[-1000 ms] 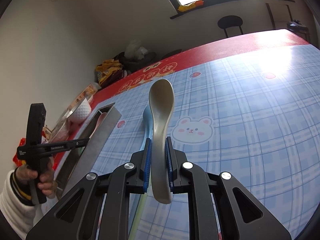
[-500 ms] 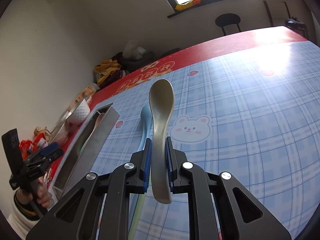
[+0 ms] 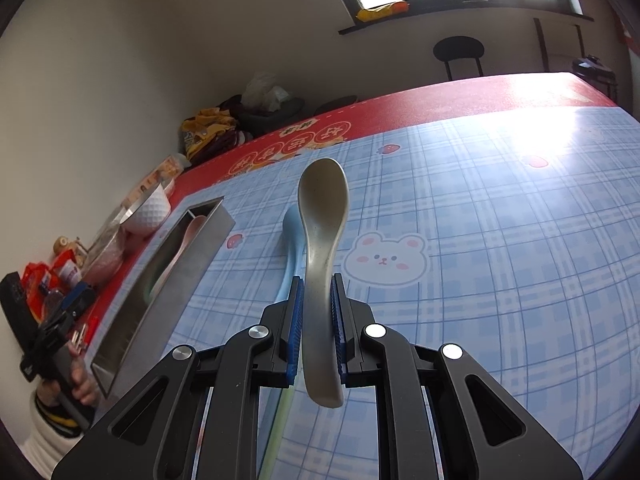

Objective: Organize utensils
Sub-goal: 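Lower the cream spoon into the steel basket and open the right gripper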

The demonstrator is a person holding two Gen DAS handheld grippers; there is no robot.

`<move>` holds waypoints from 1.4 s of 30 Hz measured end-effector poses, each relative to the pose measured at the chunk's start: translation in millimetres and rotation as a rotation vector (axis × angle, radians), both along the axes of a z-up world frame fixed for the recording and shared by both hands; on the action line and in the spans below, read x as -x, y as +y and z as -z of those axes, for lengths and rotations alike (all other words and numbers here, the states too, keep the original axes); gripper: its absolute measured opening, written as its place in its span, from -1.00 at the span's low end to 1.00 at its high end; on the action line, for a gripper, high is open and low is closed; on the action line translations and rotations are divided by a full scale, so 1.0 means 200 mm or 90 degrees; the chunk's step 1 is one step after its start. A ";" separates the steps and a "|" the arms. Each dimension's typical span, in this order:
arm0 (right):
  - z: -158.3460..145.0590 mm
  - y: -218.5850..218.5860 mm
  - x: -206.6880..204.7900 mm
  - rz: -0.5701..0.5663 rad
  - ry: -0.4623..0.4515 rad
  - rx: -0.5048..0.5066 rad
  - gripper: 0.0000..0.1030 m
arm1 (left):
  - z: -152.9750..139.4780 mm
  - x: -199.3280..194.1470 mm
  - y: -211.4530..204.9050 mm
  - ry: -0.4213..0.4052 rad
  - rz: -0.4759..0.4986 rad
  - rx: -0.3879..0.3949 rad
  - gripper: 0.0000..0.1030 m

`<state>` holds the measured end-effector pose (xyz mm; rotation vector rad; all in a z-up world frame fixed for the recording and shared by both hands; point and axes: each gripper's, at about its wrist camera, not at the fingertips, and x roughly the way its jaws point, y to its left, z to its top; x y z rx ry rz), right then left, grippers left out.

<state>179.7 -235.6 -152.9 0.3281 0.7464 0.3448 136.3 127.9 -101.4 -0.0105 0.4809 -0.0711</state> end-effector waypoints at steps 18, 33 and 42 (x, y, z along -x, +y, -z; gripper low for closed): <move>-0.12 0.76 -0.15 -0.083 0.098 -0.055 -0.73 | -0.01 0.02 0.08 -0.009 -0.006 0.056 0.88; 0.00 0.91 -0.27 -0.037 0.187 -0.088 -0.73 | 0.01 0.00 0.11 0.010 -0.013 0.071 0.88; 0.03 0.94 -0.36 -0.006 0.221 -0.105 -0.73 | 0.01 -0.01 0.11 0.013 -0.014 0.074 0.88</move>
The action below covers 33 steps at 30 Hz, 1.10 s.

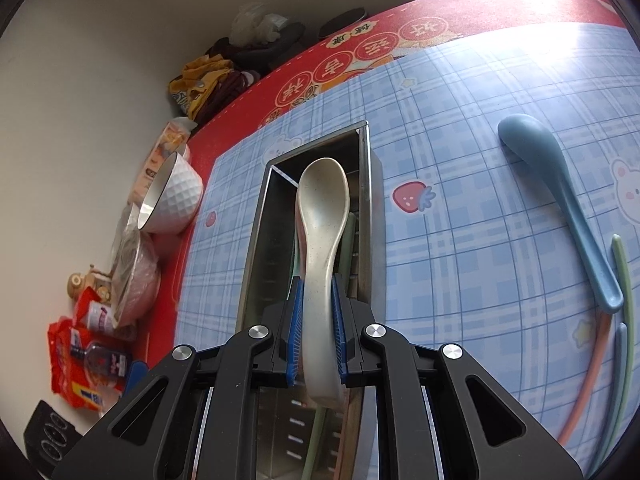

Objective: Organize utensils
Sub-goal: 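Lower the cream spoon into the steel basket and open the right gripper, then grasp the second pink chopstick with the left gripper while the right gripper approaches the blue spoon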

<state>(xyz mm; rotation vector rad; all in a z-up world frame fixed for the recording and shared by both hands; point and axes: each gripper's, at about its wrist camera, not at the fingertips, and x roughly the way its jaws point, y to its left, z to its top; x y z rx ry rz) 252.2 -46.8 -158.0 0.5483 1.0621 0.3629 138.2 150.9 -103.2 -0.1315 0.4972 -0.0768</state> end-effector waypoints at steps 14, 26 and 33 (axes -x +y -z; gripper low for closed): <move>-0.11 -0.04 0.11 -0.018 -0.106 0.016 -0.05 | 0.01 -0.02 0.01 0.010 -0.001 0.005 0.88; -0.14 -0.58 0.40 0.045 -0.293 0.312 -0.05 | 0.01 -0.02 0.01 0.011 -0.002 0.004 0.88; -0.11 -0.85 0.52 0.033 -0.281 0.326 -0.05 | 0.02 -0.03 0.02 0.021 -0.028 -0.002 0.88</move>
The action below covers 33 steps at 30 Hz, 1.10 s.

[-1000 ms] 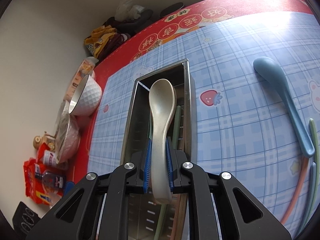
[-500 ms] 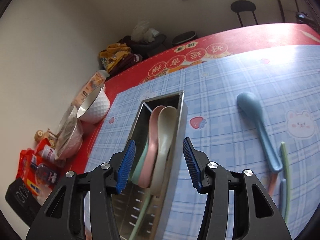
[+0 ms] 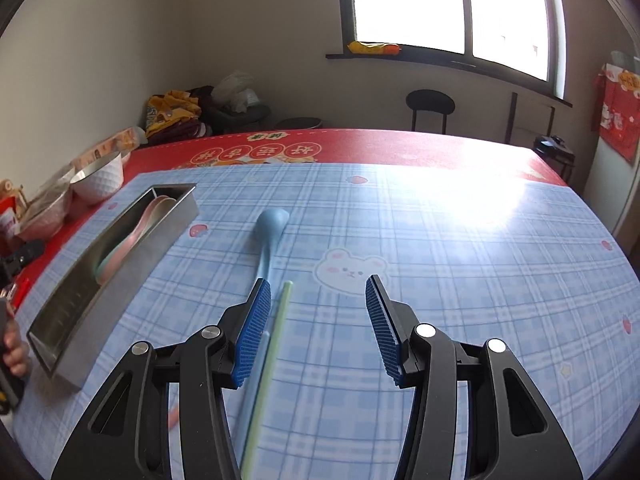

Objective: Organize utensils
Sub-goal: 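Grasp the second pink chopstick with the left gripper while the right gripper approaches the blue spoon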

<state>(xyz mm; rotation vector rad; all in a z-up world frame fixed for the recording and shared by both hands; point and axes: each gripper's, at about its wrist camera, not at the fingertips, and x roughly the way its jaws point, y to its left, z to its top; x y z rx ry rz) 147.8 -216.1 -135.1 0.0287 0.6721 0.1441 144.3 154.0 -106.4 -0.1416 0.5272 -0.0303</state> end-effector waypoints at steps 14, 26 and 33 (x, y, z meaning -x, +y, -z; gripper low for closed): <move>0.09 -0.10 0.06 -0.020 0.041 -0.035 -0.05 | -0.20 0.27 -0.79 -0.010 0.269 -0.088 0.38; 0.12 -0.22 0.04 -0.025 0.063 -0.143 -0.05 | 0.17 0.09 -1.16 0.179 0.335 -0.132 -0.52; 0.13 -0.24 0.04 -0.038 0.071 -0.166 -0.05 | 0.25 0.05 -1.17 0.213 0.347 -0.143 -0.66</move>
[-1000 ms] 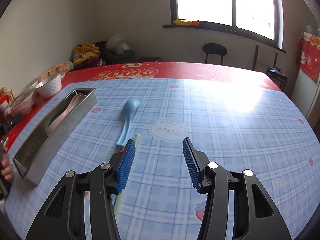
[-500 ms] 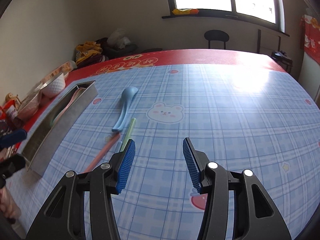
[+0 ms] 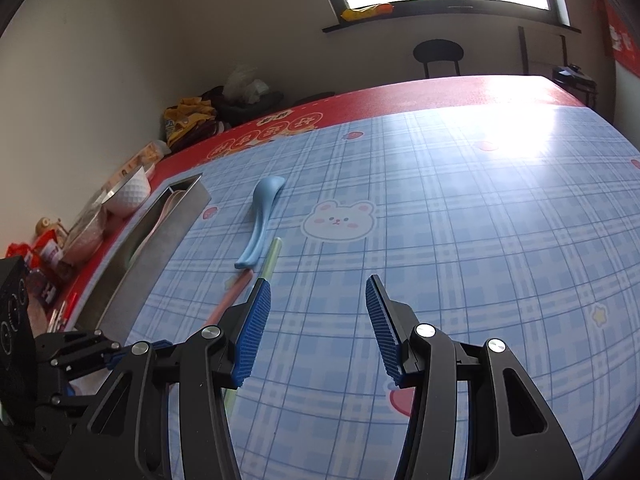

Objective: Organize utensils
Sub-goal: 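Grasp the second pink chopstick with the left gripper while the right gripper approaches the blue spoon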

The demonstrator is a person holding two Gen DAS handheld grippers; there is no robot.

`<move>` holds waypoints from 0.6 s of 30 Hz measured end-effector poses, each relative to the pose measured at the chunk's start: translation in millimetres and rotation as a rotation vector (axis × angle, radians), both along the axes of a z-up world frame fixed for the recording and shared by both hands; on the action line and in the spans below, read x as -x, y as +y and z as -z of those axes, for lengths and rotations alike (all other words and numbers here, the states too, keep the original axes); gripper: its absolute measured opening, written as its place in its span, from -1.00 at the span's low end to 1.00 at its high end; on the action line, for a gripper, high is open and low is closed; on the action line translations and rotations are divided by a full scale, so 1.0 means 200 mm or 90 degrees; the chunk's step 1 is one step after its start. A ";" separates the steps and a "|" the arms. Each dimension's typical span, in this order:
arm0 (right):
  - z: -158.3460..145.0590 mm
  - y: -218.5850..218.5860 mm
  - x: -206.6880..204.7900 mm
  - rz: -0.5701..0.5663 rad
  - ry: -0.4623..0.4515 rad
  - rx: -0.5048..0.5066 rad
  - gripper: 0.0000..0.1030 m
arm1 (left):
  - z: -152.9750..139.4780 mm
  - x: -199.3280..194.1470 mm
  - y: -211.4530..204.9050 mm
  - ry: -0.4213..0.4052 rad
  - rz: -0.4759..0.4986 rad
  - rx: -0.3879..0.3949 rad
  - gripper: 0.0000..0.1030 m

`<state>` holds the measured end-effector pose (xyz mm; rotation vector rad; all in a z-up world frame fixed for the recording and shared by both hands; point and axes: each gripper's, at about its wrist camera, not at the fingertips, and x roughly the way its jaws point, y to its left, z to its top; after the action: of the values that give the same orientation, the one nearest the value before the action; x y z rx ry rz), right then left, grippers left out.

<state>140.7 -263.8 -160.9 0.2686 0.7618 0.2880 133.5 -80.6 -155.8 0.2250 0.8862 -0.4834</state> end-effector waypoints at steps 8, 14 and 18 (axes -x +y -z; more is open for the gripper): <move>0.00 0.00 0.00 -0.003 0.000 -0.003 -0.05 | 0.01 0.03 0.01 -0.002 0.001 0.012 -0.66; 0.00 0.00 -0.01 -0.004 0.006 -0.005 -0.05 | 0.01 0.04 0.00 -0.011 -0.002 0.002 -0.66; 0.01 0.01 -0.01 -0.005 0.010 -0.005 -0.05 | 0.01 0.05 0.00 -0.013 -0.002 0.002 -0.66</move>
<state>142.9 -261.9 -162.5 0.2760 0.7774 0.2962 124.1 -81.0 -157.5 0.2254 0.8659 -0.4784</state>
